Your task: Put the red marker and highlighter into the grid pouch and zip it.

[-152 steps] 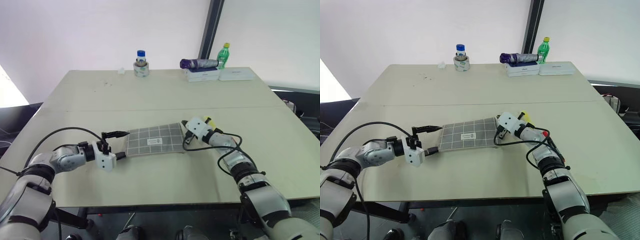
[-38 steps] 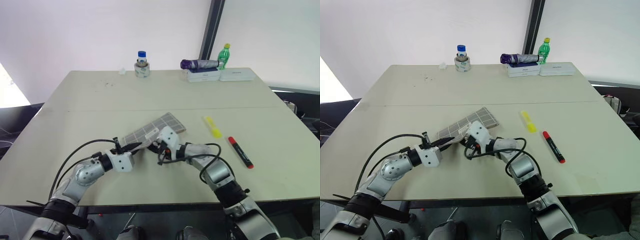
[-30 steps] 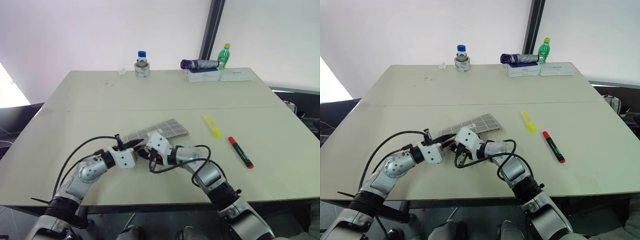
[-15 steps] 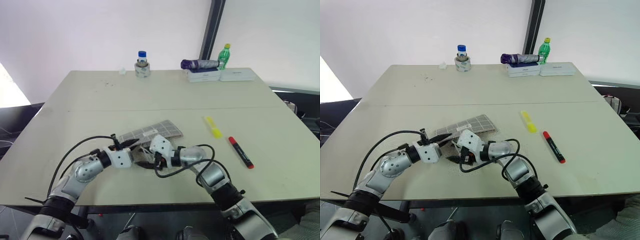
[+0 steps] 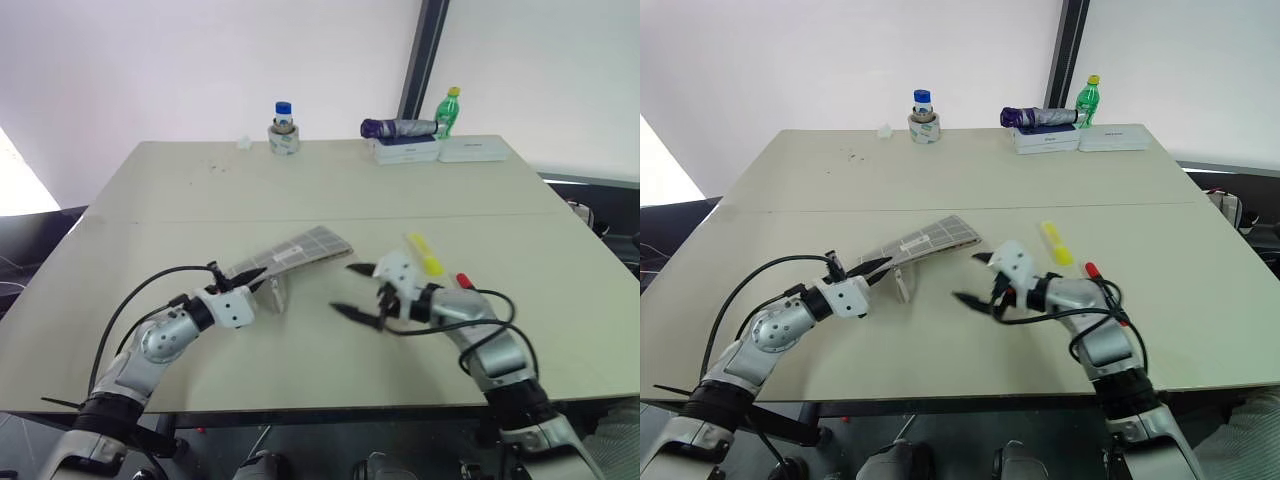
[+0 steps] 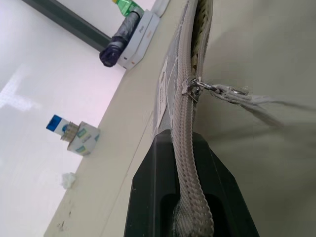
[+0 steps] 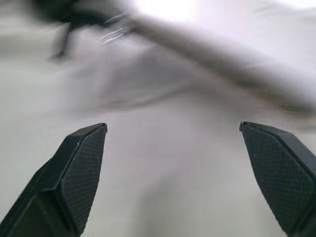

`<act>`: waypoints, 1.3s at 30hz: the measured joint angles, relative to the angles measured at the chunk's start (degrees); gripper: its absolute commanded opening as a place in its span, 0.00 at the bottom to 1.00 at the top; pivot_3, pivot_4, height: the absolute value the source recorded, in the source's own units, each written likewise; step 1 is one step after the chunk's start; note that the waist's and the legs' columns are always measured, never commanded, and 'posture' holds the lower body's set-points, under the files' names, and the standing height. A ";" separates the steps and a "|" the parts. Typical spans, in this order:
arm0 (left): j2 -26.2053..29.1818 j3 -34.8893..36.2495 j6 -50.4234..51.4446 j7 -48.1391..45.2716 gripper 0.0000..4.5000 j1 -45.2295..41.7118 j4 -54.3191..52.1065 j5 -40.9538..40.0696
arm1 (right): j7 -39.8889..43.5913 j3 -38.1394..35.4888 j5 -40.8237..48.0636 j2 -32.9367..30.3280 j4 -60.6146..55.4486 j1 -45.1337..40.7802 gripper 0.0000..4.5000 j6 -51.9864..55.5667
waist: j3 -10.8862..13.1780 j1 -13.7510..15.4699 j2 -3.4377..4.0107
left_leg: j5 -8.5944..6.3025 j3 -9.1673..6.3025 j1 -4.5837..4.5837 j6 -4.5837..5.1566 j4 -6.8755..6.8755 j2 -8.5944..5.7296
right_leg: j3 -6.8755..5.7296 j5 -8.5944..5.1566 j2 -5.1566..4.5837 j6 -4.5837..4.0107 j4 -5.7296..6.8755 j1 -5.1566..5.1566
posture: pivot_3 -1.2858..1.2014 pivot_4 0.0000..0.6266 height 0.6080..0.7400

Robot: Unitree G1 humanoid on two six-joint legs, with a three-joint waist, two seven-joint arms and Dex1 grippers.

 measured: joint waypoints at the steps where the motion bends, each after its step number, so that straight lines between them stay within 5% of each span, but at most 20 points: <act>1: 0.16 0.28 0.21 0.27 0.00 0.62 -0.25 -0.02 | -2.49 -2.41 0.02 0.10 -1.81 1.64 0.99 -0.18 | 0.00 0.13 0.00 | 0.00 -0.01 0.00 0.00 -0.01 0.00 | -0.01 0.00 -0.01 0.01 -0.01 0.01 | 0.52 0.24 1.00; 7: 0.35 1.61 1.22 0.91 0.00 2.96 -2.68 -0.05 | -17.04 -9.12 -2.30 4.44 -13.02 17.84 0.99 1.26 | -0.01 0.10 -0.02 | -0.04 -0.05 0.02 0.03 -0.06 -0.02 | 0.00 -0.01 -0.04 0.00 -0.03 0.04 | 0.52 0.24 1.00; 13: -0.06 1.21 1.19 0.57 0.00 2.97 -2.68 -0.04 | -26.28 -9.75 -4.10 7.56 -14.79 21.04 0.99 5.43 | -0.01 -0.24 -0.03 | -0.02 -0.08 0.05 0.01 -0.05 0.00 | 0.00 0.00 0.00 -0.01 -0.02 0.03 | 0.52 0.24 1.00; 18: -0.64 0.99 1.16 0.37 0.00 1.62 -2.38 -0.01 | -28.99 -8.78 -5.04 7.91 -9.92 12.61 0.99 6.01 | -0.01 -0.23 -0.03 | -0.02 -0.07 0.04 0.02 -0.04 -0.02 | 0.02 0.00 0.01 -0.01 -0.02 0.03 | 0.52 0.24 1.00; 26: -0.86 0.65 1.49 0.31 0.00 1.67 -2.84 0.14 | -28.19 -8.47 -6.28 4.07 14.82 -6.35 0.99 9.45 | 0.00 -0.28 -0.01 | -0.01 0.02 0.03 0.03 -0.06 -0.03 | 0.02 0.00 0.02 -0.01 -0.01 0.01 | 0.52 0.24 1.00; 33: -0.79 0.94 2.78 0.30 0.00 3.63 -5.73 0.10 | -27.30 -9.28 -5.37 2.24 26.32 -13.71 0.99 14.56 | 0.00 -0.15 -0.01 | 0.18 0.06 0.01 -0.29 -0.10 -0.02 | 0.02 -0.01 0.00 0.00 -0.03 -0.01 | 0.52 0.24 1.00; 36: -0.79 1.01 3.76 0.30 0.00 4.03 -6.68 0.09 | -26.62 -9.37 -4.81 1.61 26.94 -13.95 0.81 16.63 | 0.00 -0.23 -0.01 | 0.18 0.05 0.02 -0.29 -0.10 -0.01 | 0.02 -0.01 -0.01 0.00 -0.02 0.00 | 0.52 0.24 1.00; 39: -0.80 1.03 4.02 0.30 0.00 4.06 -7.40 0.09 | -25.60 -8.76 -4.53 1.62 26.49 -13.93 0.47 17.56 | 0.00 -0.34 -0.01 | 0.18 0.05 0.02 -0.29 -0.12 -0.01 | 0.02 -0.01 -0.01 0.00 -0.02 -0.01 | 0.52 0.24 1.00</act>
